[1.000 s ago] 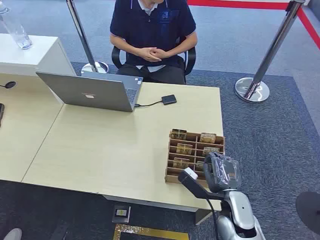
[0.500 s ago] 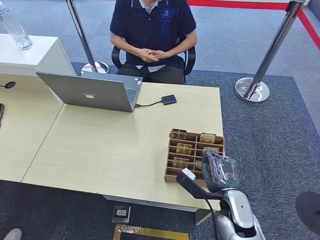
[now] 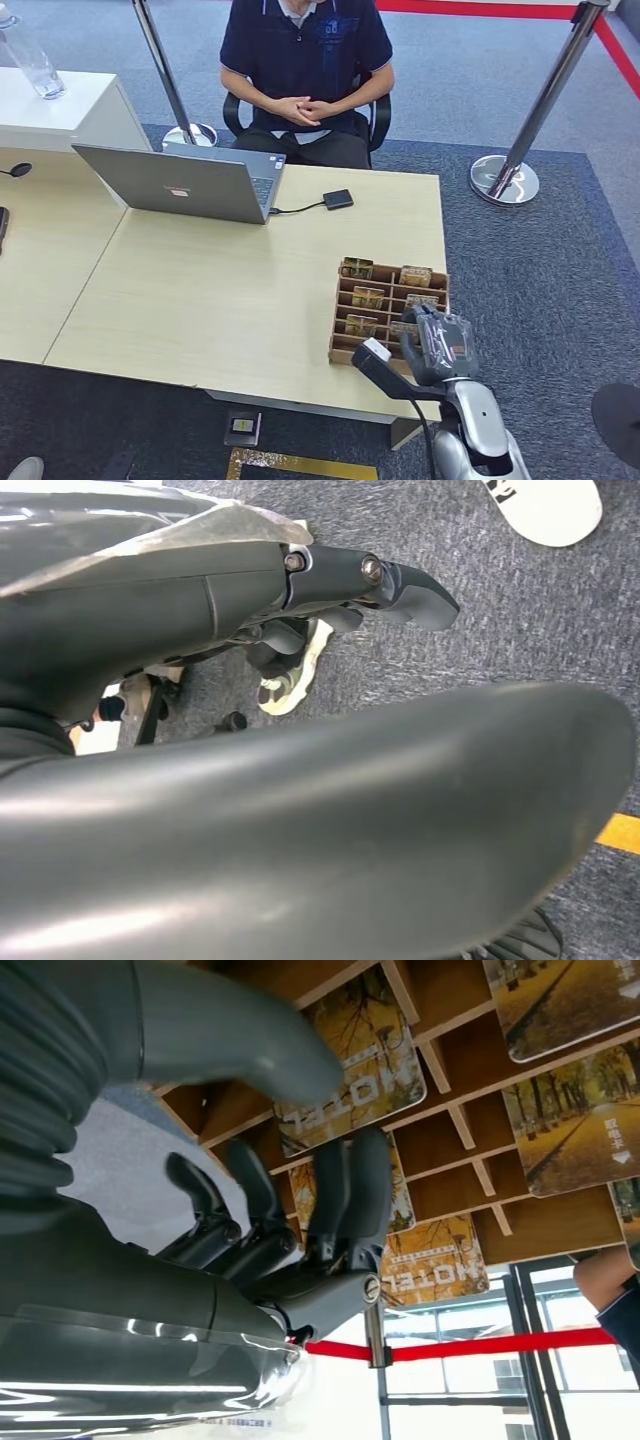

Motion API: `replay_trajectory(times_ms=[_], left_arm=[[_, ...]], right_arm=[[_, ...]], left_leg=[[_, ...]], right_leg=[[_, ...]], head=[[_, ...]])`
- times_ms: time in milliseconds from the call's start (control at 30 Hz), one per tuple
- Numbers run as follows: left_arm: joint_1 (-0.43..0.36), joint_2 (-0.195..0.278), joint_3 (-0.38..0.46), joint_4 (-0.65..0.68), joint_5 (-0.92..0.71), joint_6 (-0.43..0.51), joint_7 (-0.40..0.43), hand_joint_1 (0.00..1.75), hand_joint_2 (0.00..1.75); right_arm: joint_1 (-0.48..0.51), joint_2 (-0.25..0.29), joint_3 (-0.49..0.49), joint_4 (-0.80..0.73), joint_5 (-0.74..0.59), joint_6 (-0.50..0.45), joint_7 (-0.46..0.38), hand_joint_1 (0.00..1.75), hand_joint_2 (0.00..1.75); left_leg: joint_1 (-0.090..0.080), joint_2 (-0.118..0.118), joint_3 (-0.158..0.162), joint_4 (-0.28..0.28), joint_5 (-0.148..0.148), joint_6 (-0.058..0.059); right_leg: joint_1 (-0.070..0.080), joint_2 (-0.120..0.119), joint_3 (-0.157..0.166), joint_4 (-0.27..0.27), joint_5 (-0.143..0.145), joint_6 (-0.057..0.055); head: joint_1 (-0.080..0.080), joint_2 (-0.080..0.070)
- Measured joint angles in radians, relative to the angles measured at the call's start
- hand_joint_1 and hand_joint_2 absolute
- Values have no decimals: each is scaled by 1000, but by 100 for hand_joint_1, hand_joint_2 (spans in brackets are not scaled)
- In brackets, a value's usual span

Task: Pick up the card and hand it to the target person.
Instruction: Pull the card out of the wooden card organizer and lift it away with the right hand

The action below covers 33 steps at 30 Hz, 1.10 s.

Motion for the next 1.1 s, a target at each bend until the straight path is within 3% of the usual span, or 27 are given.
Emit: replay_trajectory(times_ms=[367,533,633,700,1100], left_arm=[[0,0,0,0,2,0,0,0,0],[0,0,0,0,3,0,0,0,0],[0,0,0,0,3,0,0,0,0],[0,0,0,0,3,0,0,0,0],[0,0,0,1,1,0,0,0,0]], right_arm=[[-2,-2,0,4,-1,-14,0,38,175],[1,-2,1,4,-1,-13,2,69,175],[3,-2,1,4,-1,-13,3,109,175],[3,-3,1,4,-1,-13,4,127,175],[4,-2,3,0,8,-7,13,141,175]], left_leg=[[0,0,0,0,0,0],[0,0,0,0,0,0],[0,0,0,0,0,0],[0,0,0,0,0,0],[0,0,0,0,0,0]], right_leg=[[0,0,0,0,0,0],[0,0,0,0,0,0],[0,0,0,0,0,0],[0,0,0,0,0,0],[0,0,0,0,0,0]], head=[[0,0],[0,0],[0,0],[0,0],[0,0]])
